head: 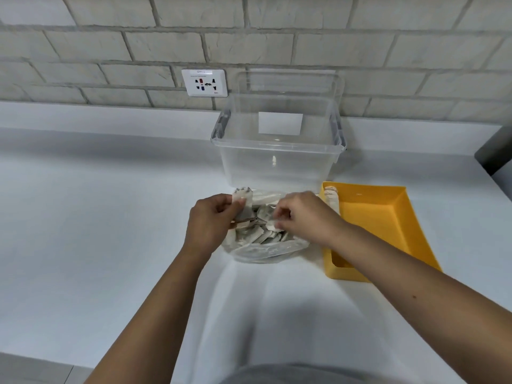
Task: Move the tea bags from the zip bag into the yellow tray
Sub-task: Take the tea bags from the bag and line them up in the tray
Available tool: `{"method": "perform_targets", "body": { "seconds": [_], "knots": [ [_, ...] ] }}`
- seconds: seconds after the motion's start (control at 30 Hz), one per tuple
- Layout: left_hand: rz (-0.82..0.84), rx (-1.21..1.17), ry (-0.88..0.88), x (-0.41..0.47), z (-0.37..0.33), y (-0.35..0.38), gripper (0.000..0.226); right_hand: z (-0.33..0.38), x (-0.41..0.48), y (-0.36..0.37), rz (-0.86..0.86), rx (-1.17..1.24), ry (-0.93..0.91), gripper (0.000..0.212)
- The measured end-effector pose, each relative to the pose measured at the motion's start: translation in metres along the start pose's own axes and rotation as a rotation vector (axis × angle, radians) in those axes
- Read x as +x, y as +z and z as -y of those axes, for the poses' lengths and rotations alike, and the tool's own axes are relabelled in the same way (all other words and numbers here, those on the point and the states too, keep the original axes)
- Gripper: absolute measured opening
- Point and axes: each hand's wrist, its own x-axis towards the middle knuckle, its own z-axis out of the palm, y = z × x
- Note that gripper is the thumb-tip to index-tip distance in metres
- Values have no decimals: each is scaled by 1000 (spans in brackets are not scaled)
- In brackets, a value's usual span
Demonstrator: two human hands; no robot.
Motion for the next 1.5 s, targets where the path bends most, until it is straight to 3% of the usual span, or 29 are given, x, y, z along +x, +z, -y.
{"method": "perform_targets", "body": {
  "seconds": [0.07, 0.23, 0.57, 0.77, 1.07, 1.3, 1.4, 1.5],
  "knots": [
    [6, -13, -10, -2, 1, 0, 13, 0, 1, 12, 79, -152, 23, 26],
    [18, 11, -26, -2, 4, 0, 14, 0, 6, 20, 92, -323, 20, 19],
    [49, -45, -56, -4, 0, 1, 22, 3, -6, -29, -32, 170, 82, 12],
    [182, -98, -101, -10, -8, 9, 24, 20, -5, -51, 11, 288, -2, 14],
    [261, -339, -191, -20, -18, 12, 36, 20, 6, -31, -126, 380, 16, 7],
    [141, -92, -30, -15, -9, 8, 10, 14, 0, -19, -173, 481, 103, 7],
    [80, -32, -2, -11, -5, 1, 10, -2, -2, -8, -33, 258, 115, 7],
    [68, -23, -8, -8, 0, -2, 10, -7, -4, 1, 109, -159, 33, 32]
  ]
}}
